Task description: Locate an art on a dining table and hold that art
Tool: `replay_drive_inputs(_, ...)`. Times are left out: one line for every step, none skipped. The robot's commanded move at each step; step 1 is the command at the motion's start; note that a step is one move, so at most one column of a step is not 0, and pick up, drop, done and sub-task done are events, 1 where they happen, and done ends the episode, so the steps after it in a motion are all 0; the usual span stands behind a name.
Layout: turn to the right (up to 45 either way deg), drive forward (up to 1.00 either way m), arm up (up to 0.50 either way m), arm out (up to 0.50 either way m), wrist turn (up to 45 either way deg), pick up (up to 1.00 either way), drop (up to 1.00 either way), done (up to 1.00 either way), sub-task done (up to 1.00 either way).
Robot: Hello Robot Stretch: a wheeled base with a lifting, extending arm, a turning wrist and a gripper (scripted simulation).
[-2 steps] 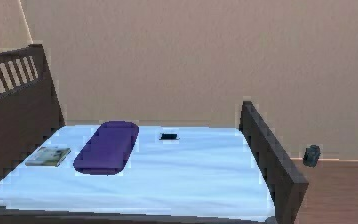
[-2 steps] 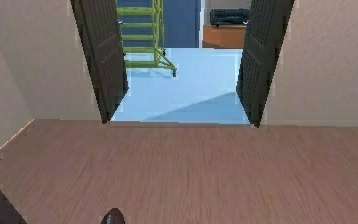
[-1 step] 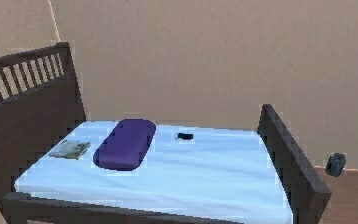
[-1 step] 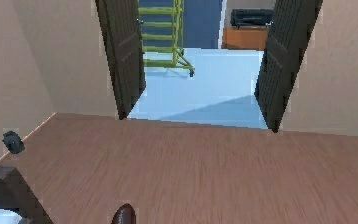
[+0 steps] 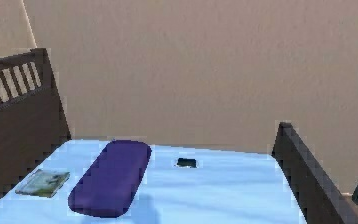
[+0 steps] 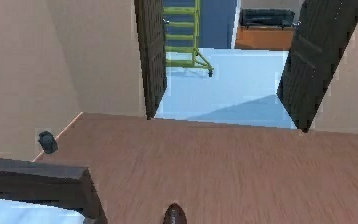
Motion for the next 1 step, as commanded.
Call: replay_drive_inputs(-45.0, 0.00, 0.00, 0.00, 0.0, 0.00, 0.00, 0.00, 0.00)
